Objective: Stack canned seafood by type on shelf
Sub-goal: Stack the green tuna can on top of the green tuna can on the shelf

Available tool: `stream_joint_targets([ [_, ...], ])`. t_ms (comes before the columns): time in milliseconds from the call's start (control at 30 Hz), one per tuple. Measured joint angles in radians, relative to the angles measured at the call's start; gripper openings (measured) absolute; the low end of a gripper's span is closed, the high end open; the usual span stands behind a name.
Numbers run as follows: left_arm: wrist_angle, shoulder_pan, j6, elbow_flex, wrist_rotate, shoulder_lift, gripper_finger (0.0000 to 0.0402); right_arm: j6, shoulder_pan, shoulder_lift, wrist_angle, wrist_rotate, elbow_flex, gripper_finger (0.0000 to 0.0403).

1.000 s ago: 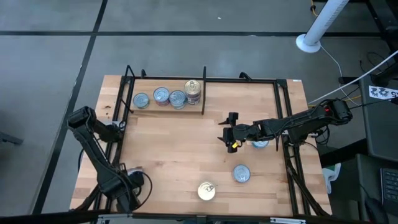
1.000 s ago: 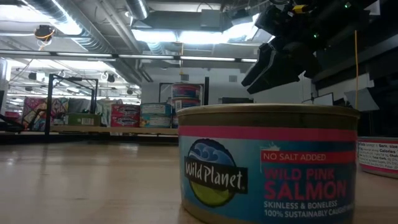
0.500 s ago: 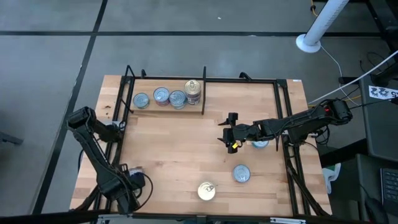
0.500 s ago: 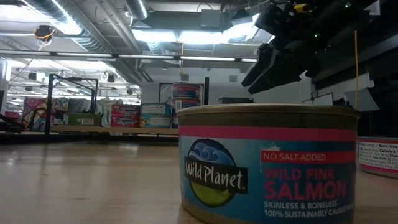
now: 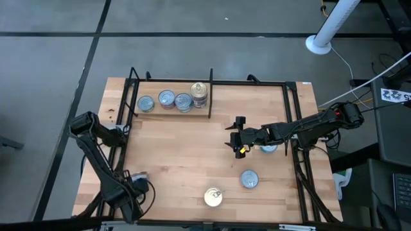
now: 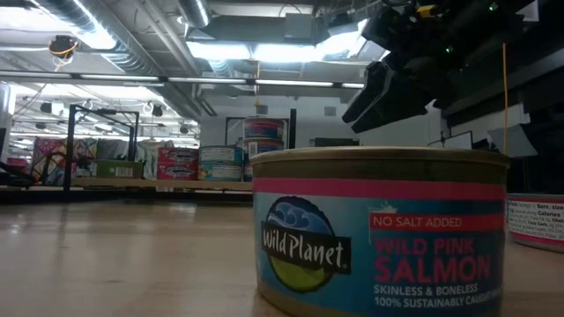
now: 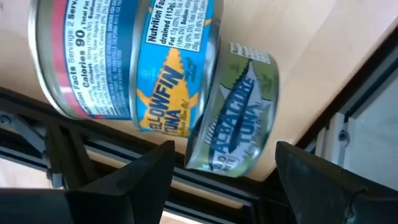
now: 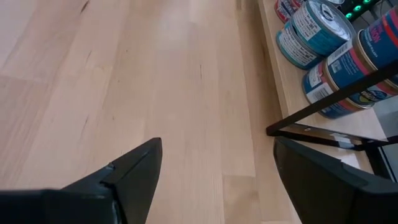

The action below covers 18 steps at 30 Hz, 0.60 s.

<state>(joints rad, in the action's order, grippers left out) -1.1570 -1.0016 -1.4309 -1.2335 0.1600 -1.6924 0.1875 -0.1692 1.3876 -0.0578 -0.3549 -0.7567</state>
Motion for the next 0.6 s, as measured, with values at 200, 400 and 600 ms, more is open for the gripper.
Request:
stream_joint_targets([
  [200, 0.001, 0.0, 0.0, 0.031, 0.004, 0.0, 0.0272, 0.0, 0.0, 0.0, 0.0, 0.009, 0.0, 0.0308],
  [400, 0.013, 0.0, -0.001, 0.053, 0.005, 0.0, 0.0272, 0.0, 0.0, 0.0, 0.0, 0.009, 0.0, 0.0308],
  [600, 0.021, 0.0, 0.005, 0.055, 0.02, 0.0, 0.0259, 0.0, 0.0, 0.0, 0.0, 0.009, 0.0, 0.0308],
])
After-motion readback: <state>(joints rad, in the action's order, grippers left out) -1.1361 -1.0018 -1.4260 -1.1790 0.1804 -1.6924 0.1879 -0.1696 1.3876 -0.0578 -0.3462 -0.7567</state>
